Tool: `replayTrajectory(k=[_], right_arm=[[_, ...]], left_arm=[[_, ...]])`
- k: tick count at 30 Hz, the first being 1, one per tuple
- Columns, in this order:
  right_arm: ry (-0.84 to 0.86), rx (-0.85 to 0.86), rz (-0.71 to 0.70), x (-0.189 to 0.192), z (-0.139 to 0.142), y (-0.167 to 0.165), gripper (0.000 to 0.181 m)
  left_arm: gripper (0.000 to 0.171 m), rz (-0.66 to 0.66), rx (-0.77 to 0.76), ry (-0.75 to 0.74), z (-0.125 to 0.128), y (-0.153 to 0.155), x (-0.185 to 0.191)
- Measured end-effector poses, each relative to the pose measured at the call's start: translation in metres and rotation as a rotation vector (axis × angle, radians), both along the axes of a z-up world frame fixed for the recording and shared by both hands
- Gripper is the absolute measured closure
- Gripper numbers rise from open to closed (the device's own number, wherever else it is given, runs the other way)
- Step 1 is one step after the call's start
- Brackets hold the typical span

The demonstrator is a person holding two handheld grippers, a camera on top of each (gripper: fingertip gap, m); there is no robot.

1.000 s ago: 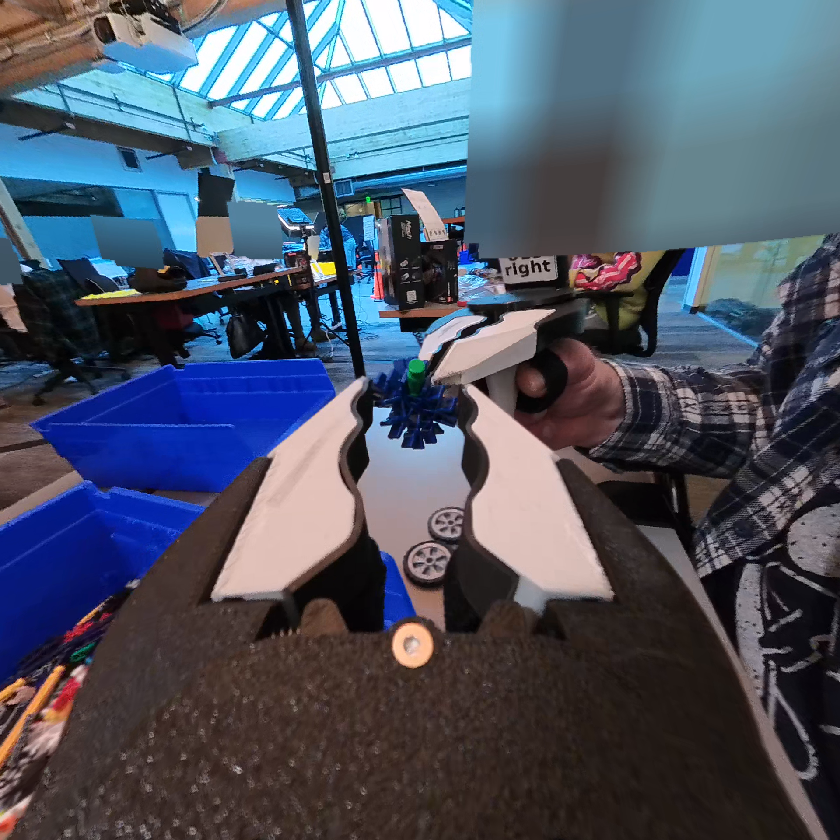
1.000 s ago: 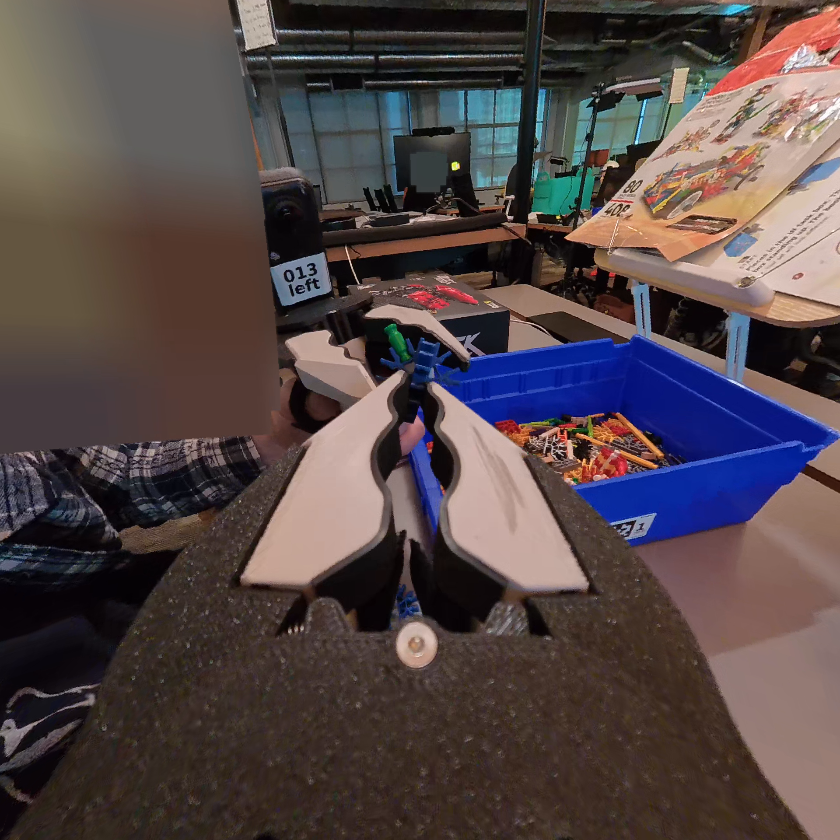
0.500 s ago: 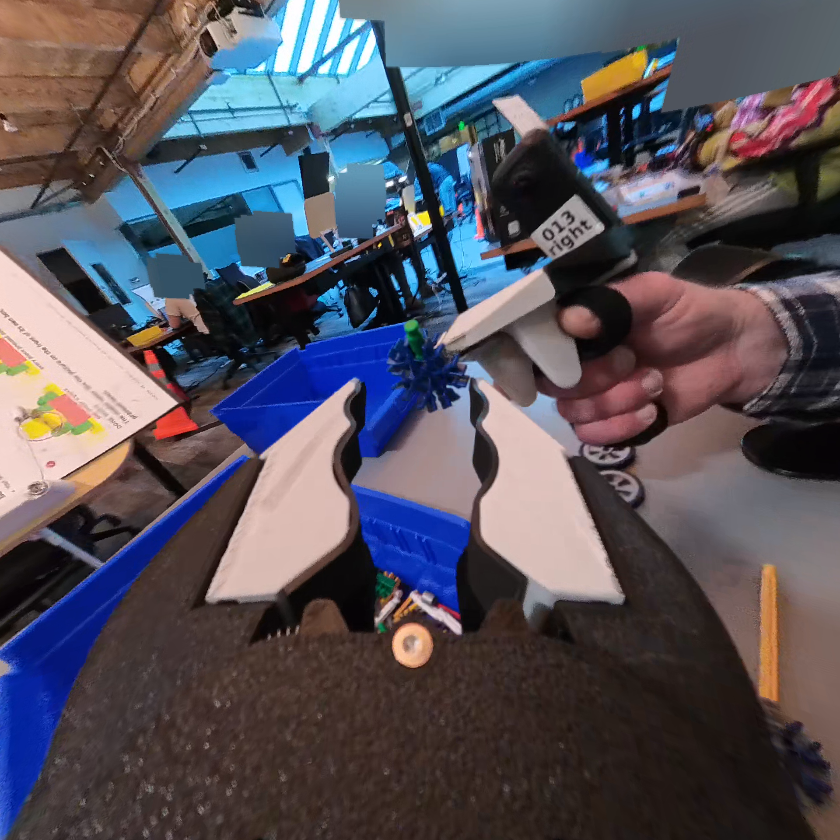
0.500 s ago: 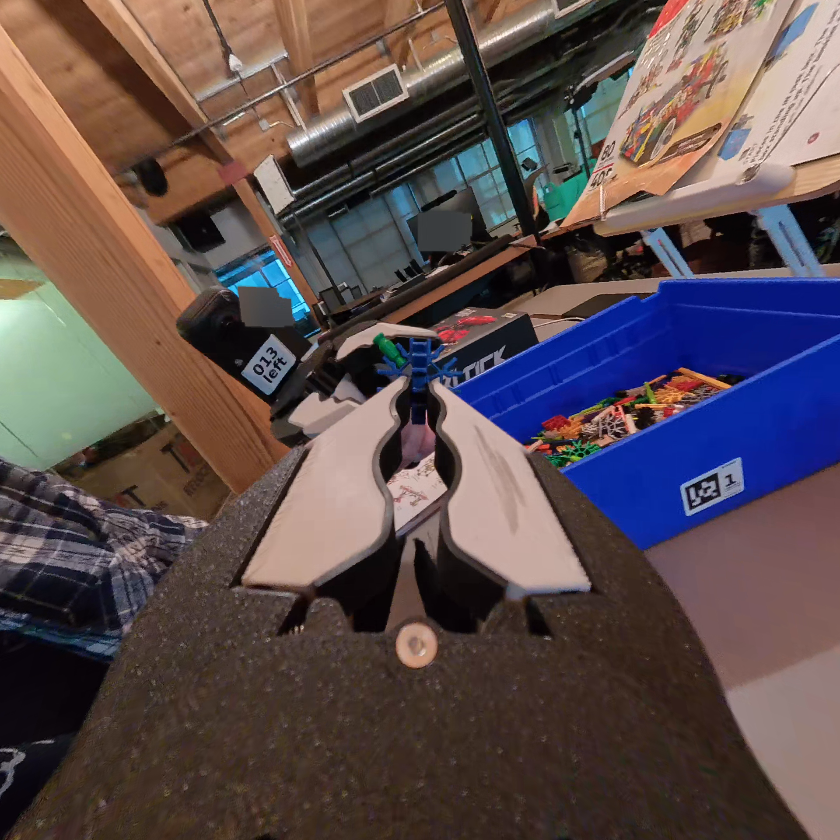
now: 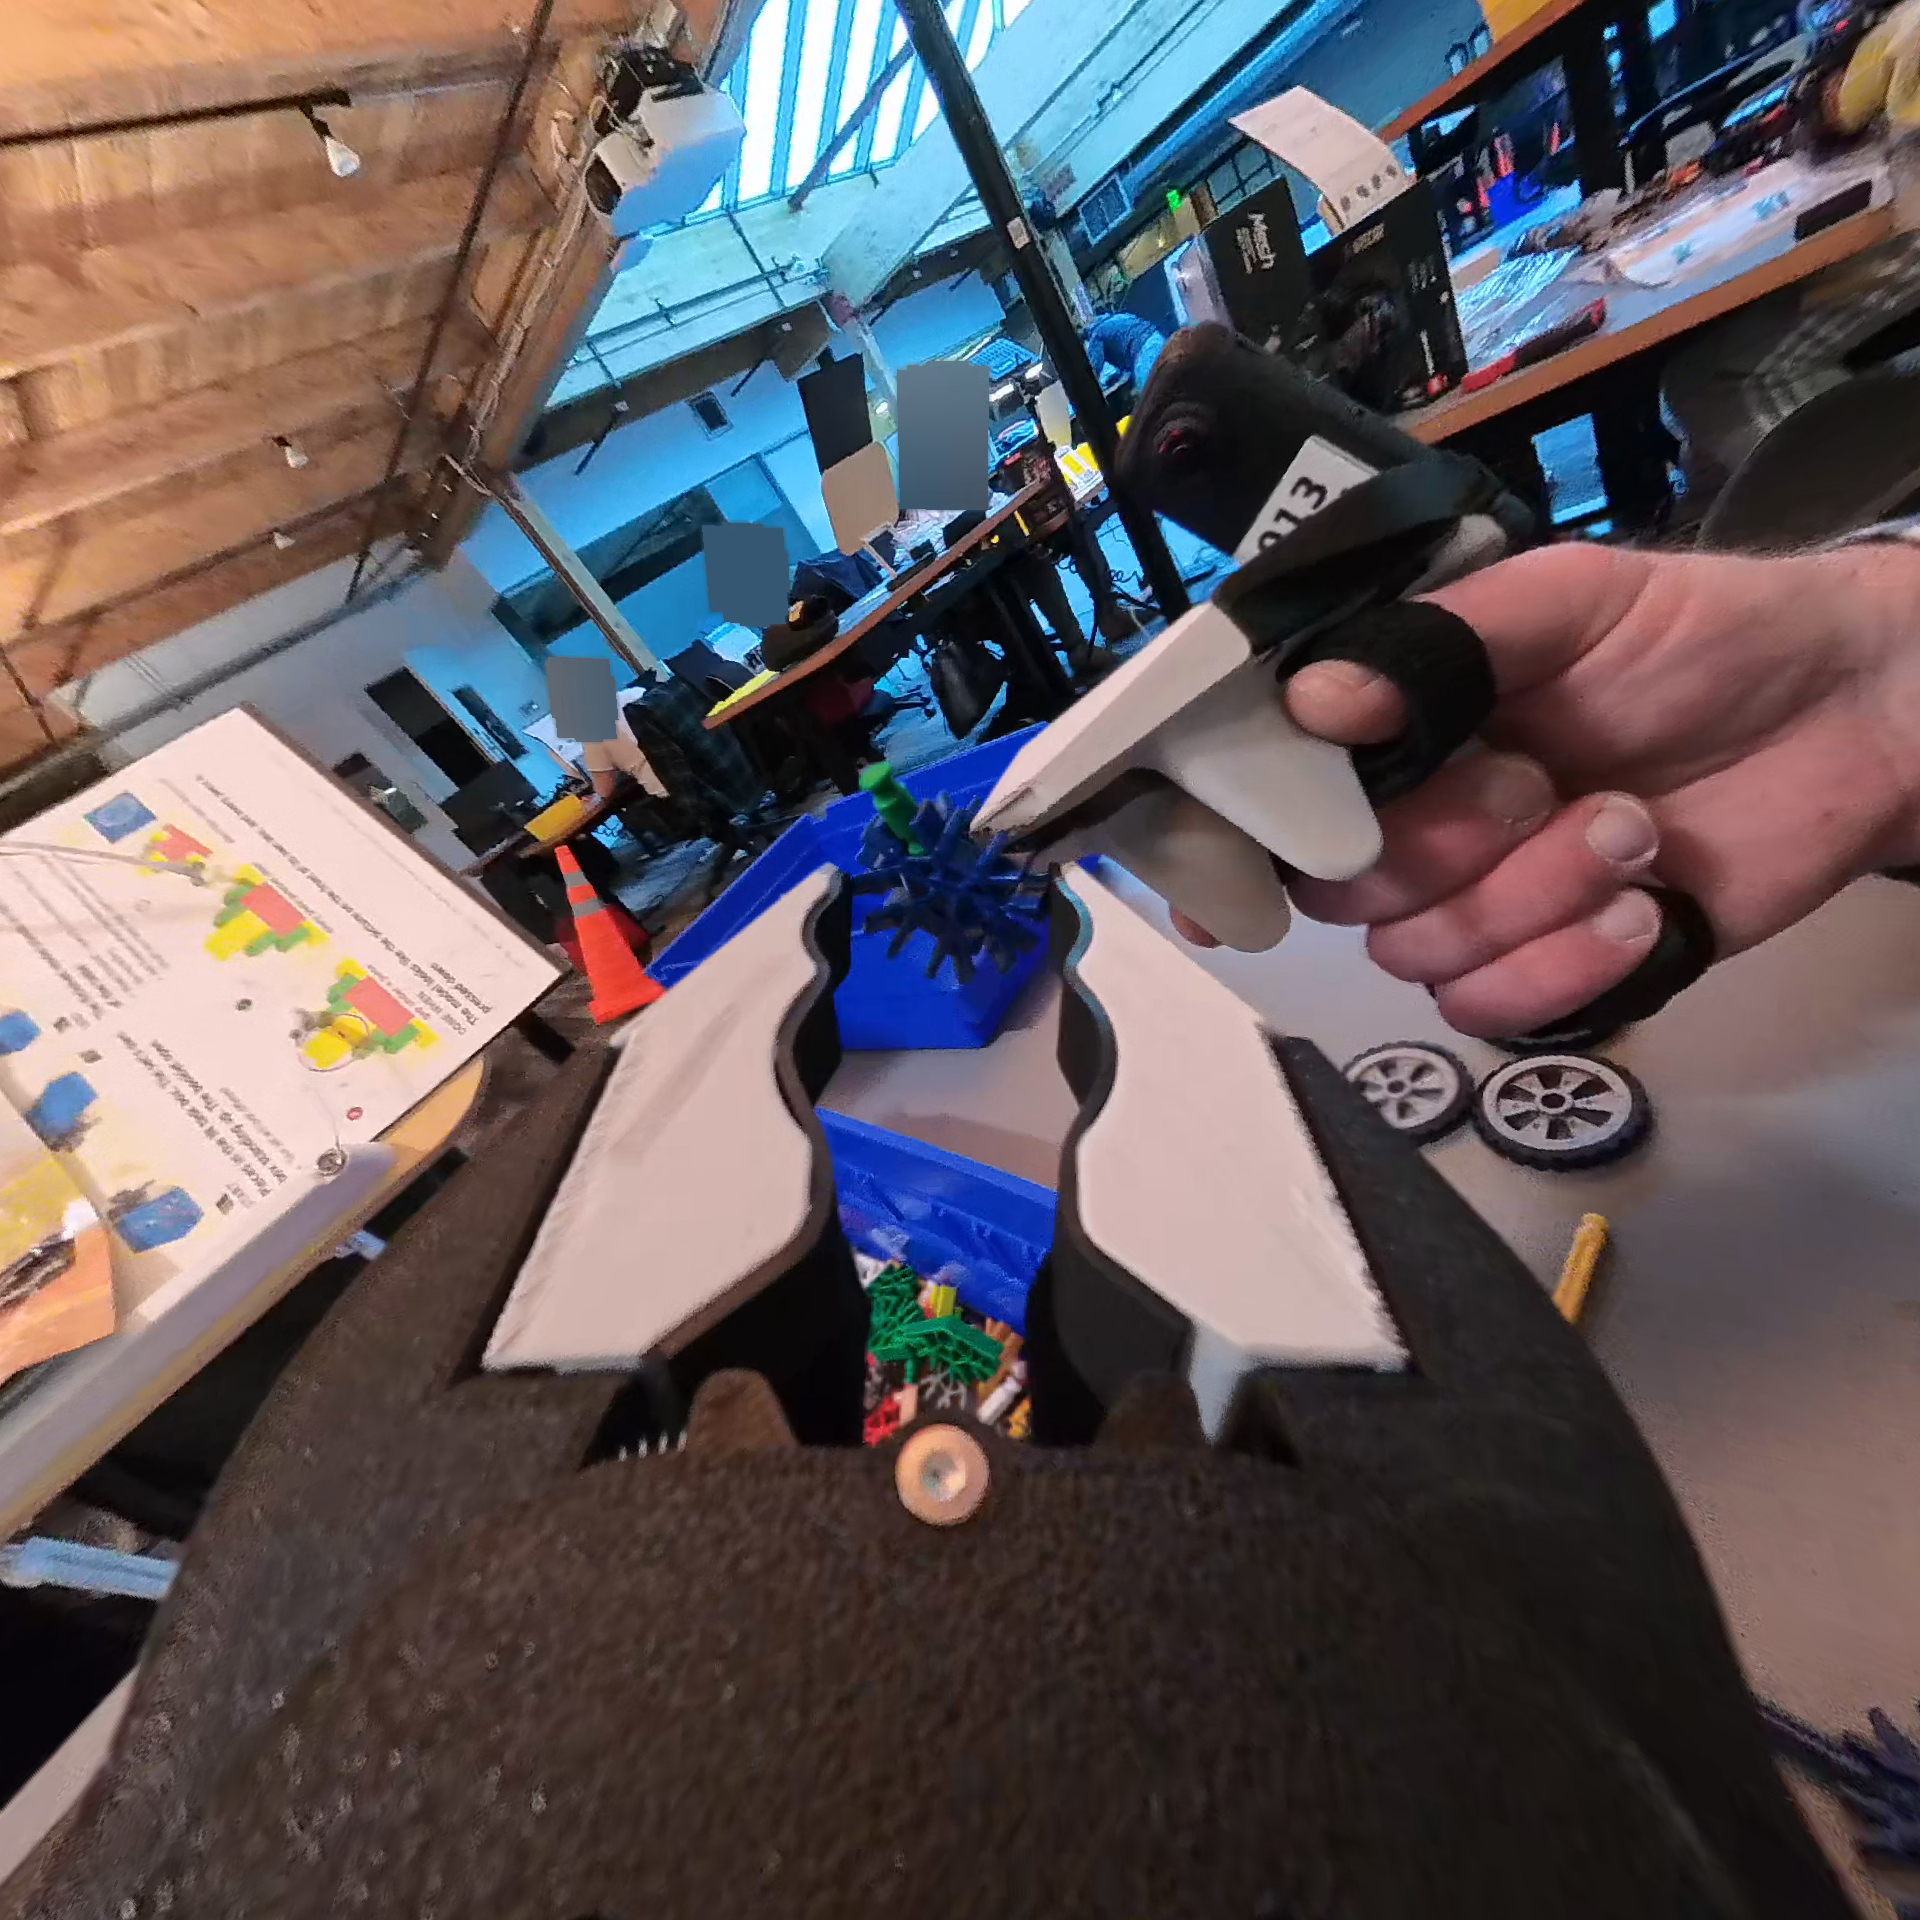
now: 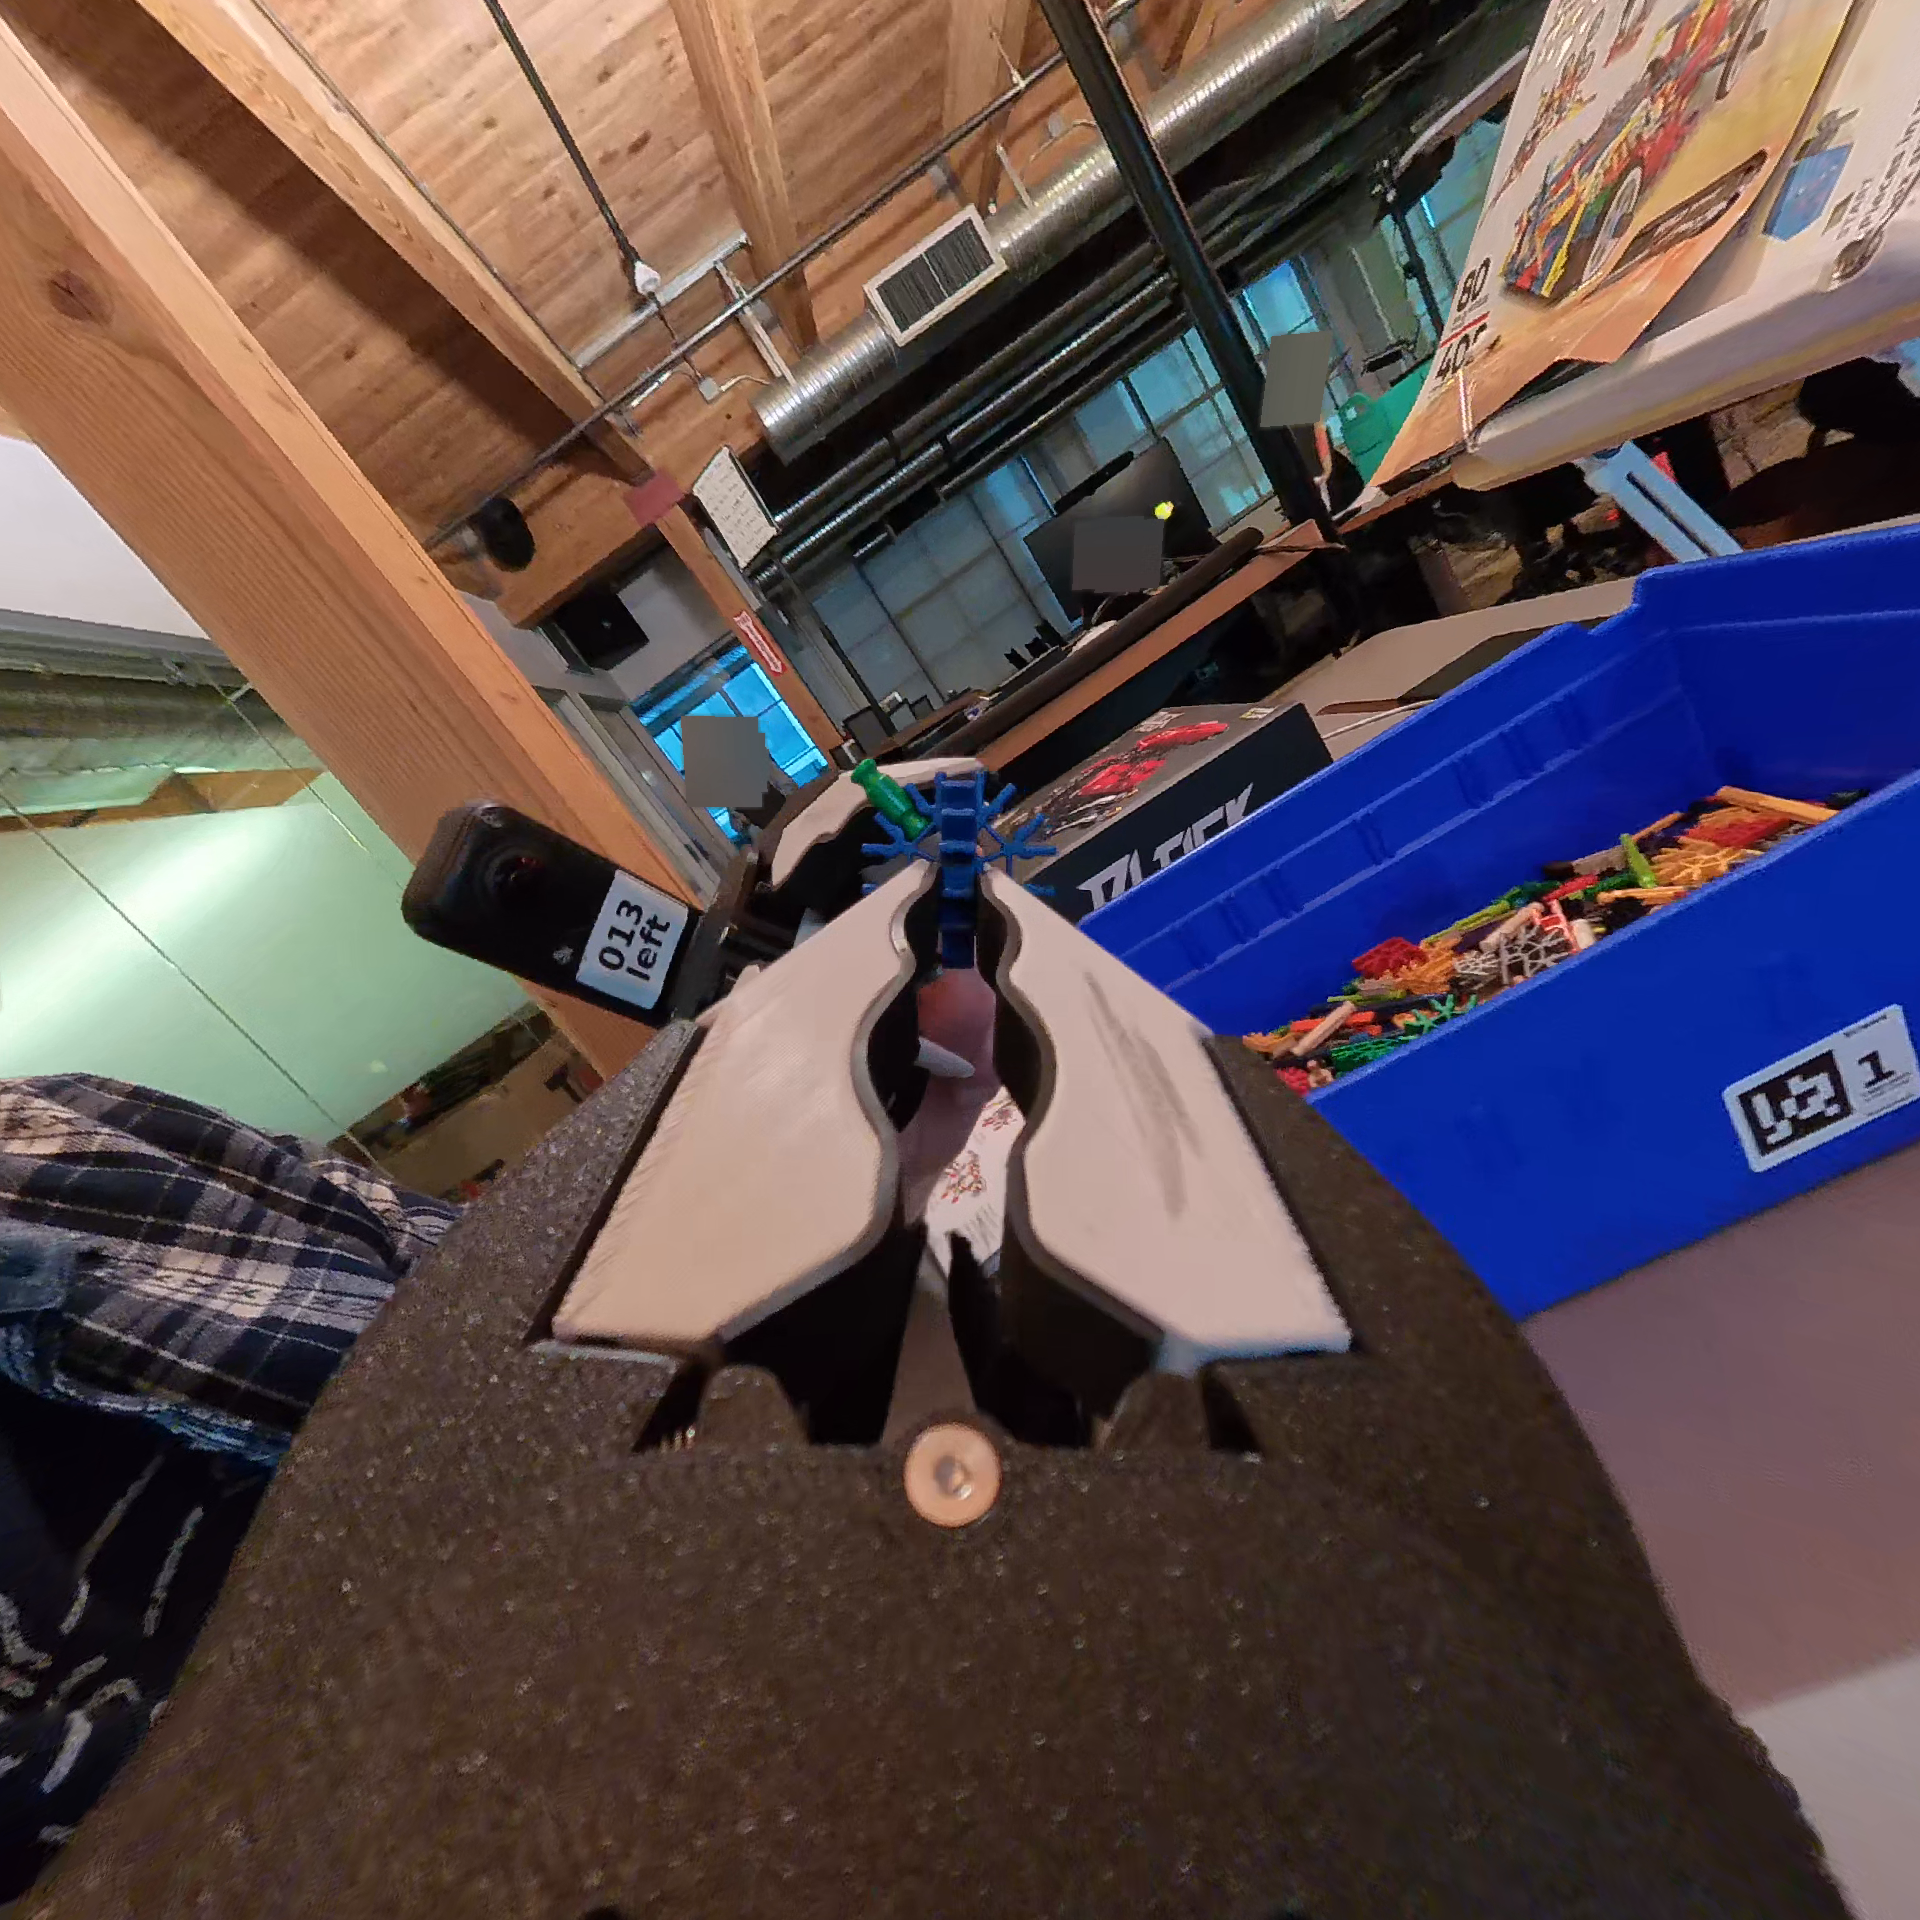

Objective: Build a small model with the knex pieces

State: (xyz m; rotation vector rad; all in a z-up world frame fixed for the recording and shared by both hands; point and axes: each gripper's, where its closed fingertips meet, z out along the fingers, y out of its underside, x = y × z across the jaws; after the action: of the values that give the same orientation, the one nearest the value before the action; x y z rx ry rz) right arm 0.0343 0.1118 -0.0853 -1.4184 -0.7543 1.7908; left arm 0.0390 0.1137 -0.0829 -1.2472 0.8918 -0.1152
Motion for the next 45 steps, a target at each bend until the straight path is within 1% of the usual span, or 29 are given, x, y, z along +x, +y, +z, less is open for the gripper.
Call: replayTrajectory(k=[3,5,10,14,18,20,26,31,33,35,37,40,42,45], right_arm=[[0.001,-0.013,0.02,-0.001,-0.001,-0.001,0.177],[-0.005,-0.009,0.026,-0.001,-0.001,-0.002,0.177],[-0.031,0.01,0.022,-0.002,-0.004,-0.002,0.176],[-0.049,0.056,-0.002,-0.003,-0.005,-0.003,0.177],[-0.068,0.1,-0.01,-0.003,-0.004,-0.004,0.177],[-0.084,0.126,-0.018,-0.002,-0.003,-0.005,0.176],[-0.121,0.175,-0.048,-0.003,-0.005,-0.004,0.177],[-0.142,0.206,-0.054,-0.005,-0.006,-0.006,0.175],[-0.165,0.239,-0.08,-0.005,-0.006,-0.004,0.175],[-0.183,0.27,-0.097,-0.005,-0.006,-0.003,0.172],[-0.202,0.306,-0.108,-0.005,-0.007,-0.003,0.172],[-0.242,0.408,-0.132,-0.005,-0.006,-0.006,0.17],[-0.274,0.47,-0.149,-0.005,-0.007,-0.006,0.17],[-0.281,0.506,-0.145,-0.004,-0.006,-0.009,0.168]], left_arm=[[0.136,-0.011,-0.012,-0.004,-0.001,-0.001,0.0],[0.137,-0.013,-0.006,0.019,-0.002,-0.002,-0.001],[0.137,-0.004,-0.018,0.049,-0.005,-0.001,-0.003],[0.139,0.001,-0.014,0.06,-0.006,-0.001,-0.004],[0.139,-0.027,-0.048,0.021,-0.005,-0.003,-0.003],[0.139,-0.056,-0.085,-0.029,-0.004,-0.004,-0.002],[0.141,-0.109,-0.159,-0.109,-0.005,-0.003,-0.003],[0.14,-0.213,-0.253,-0.237,-0.003,-0.005,-0.004],[0.139,-0.207,-0.251,-0.21,-0.005,-0.003,-0.005],[0.139,-0.228,-0.263,-0.193,-0.007,-0.004,-0.004],[0.139,-0.253,-0.289,-0.199,-0.009,-0.004,-0.004],[0.139,-0.306,-0.31,-0.229,-0.009,-0.007,-0.005],[0.139,-0.316,-0.317,-0.228,-0.011,-0.007,-0.004],[0.139,-0.347,-0.326,-0.24,-0.009,-0.01,-0.004]])
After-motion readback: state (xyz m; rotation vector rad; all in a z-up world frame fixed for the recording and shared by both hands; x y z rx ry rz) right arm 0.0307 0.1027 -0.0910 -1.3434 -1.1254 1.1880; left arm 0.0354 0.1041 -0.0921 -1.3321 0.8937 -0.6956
